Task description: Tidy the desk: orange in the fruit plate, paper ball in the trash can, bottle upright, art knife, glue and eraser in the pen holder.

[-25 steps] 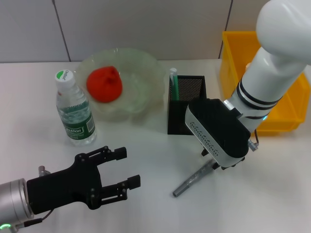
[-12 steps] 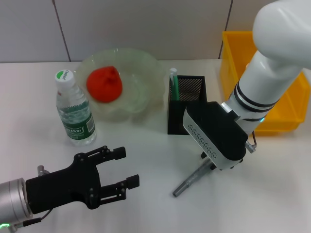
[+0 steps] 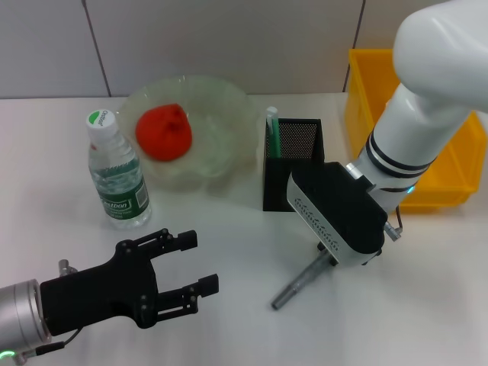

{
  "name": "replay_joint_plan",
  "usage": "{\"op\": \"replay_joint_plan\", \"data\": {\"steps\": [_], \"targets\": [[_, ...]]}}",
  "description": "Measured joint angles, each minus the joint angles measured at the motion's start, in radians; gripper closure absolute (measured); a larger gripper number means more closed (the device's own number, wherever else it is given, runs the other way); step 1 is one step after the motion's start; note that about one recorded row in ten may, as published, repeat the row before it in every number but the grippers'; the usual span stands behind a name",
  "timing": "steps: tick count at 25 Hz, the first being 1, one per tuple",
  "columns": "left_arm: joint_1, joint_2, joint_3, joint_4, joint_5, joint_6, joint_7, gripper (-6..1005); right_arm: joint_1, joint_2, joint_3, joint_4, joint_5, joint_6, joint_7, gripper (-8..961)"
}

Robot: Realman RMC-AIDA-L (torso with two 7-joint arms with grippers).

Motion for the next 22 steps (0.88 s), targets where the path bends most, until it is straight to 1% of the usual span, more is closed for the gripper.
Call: {"op": "replay_joint_plan", "data": {"steps": [4,12,17,21,22], "targets": [[-0.001,0.000,0.000,0.001,0.000,0.000,0.000,272,0.009,0.000,-0.002,0.016,0.010,0.005,-0.001,722],[-0.001,0.000,0.000,0.001,0.000,0.000,0.000,273,0.008,0.001,-0.003,0.014,0.012,0.005,-0.001,720],[0.000,0.000,0.000,0.002,0.000,0.000,0.007,274,0.008,0.001,-0.002,0.011,0.012,0.004,0.005,770],[0.000,0.001,0.000,0.002,0.000,0.003,0.011,274,0.003,0.001,0.011,-0.010,0.014,-0.006,0.010,796],[0.001,0.001,0.000,0.002,0.000,0.003,0.011,275,-0.006,-0.001,0.029,-0.043,0.021,-0.029,0.016,803]]}}
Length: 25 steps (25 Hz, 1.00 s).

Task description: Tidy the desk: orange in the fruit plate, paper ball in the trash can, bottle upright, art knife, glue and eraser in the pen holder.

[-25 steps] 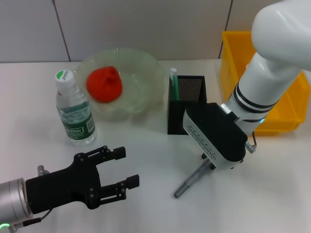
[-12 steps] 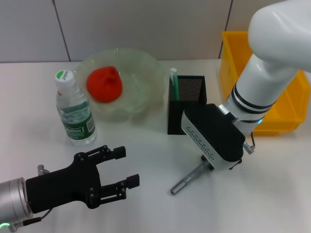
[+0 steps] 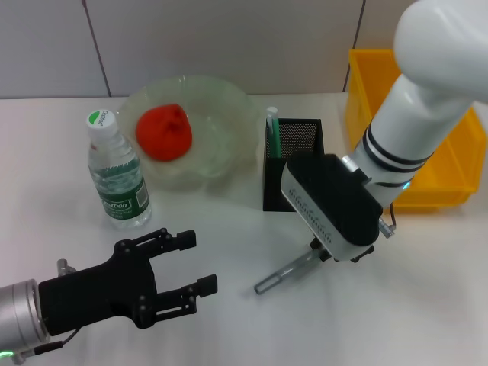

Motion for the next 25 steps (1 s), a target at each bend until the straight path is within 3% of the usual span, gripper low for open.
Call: {"op": "replay_joint_plan", "data": {"steps": [13,25], "targets": [[0.004,0.008,-0.008,0.002,0.006,-0.039,0.011,276,-0.092,-0.009,0.150,-0.314,-0.004,-0.269,0.096,806],[-0.013,-0.010,-0.008,-0.062,0.003,-0.055,0.164,278,-0.070,-0.008,0.162,-0.338,-0.001,-0.305,0.156,812]]}}
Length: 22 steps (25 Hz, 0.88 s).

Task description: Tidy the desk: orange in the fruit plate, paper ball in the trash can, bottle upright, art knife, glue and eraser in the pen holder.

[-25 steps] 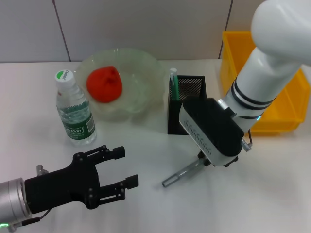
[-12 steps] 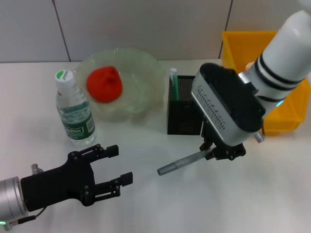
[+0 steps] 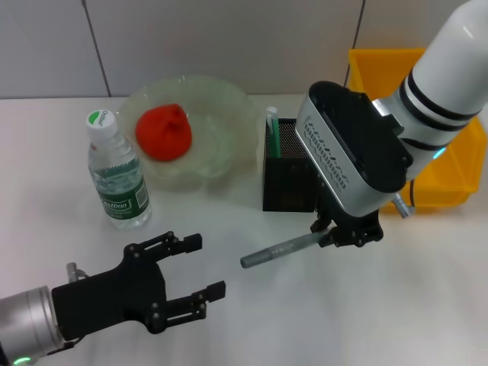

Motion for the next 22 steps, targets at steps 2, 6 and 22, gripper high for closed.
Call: {"op": "replay_joint_plan", "data": {"steps": [2,6,22], "targets": [[-0.020,-0.001,0.000,-0.015,-0.001,-0.004,0.009,278,0.013,0.001,0.002,0.007,0.009,0.003,0.009,812],[-0.041,-0.002,0.000,-0.024,-0.001,-0.023,0.010,279,0.038,0.002,0.002,0.040,0.024,0.006,0.011,813],[-0.088,-0.004,0.008,-0.058,-0.002,-0.078,0.060,281,0.096,0.007,-0.019,0.107,0.042,0.061,0.080,814]]}}
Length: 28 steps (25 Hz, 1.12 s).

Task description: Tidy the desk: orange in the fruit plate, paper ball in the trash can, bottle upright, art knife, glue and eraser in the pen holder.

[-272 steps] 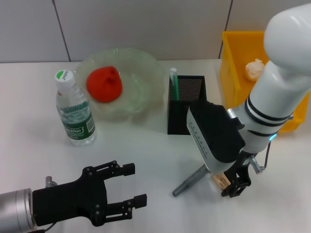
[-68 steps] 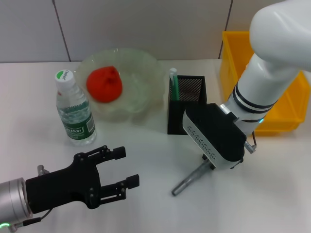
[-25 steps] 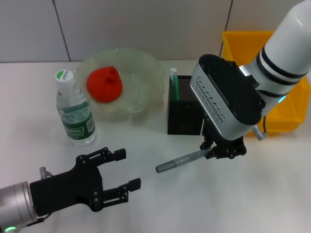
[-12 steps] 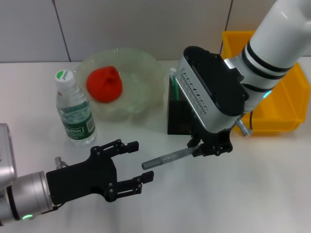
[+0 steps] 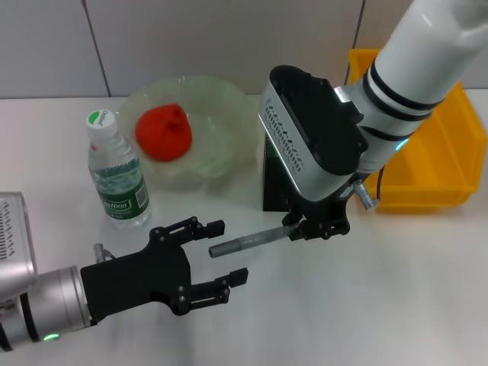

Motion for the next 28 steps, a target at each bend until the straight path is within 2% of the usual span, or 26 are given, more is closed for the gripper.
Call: {"op": "replay_joint_plan", "data": {"steps": [19,28], "targets": [[-0.030,-0.003,-0.001,-0.008,0.001,-0.063,0.001,284,0.013,0.000,-0.006,0.026,0.002,0.021,0.023,814],[-0.029,-0.003,-0.001,-0.009,0.006,-0.068,0.001,356,0.014,0.000,-0.006,0.031,0.011,0.021,0.024,814]]}}
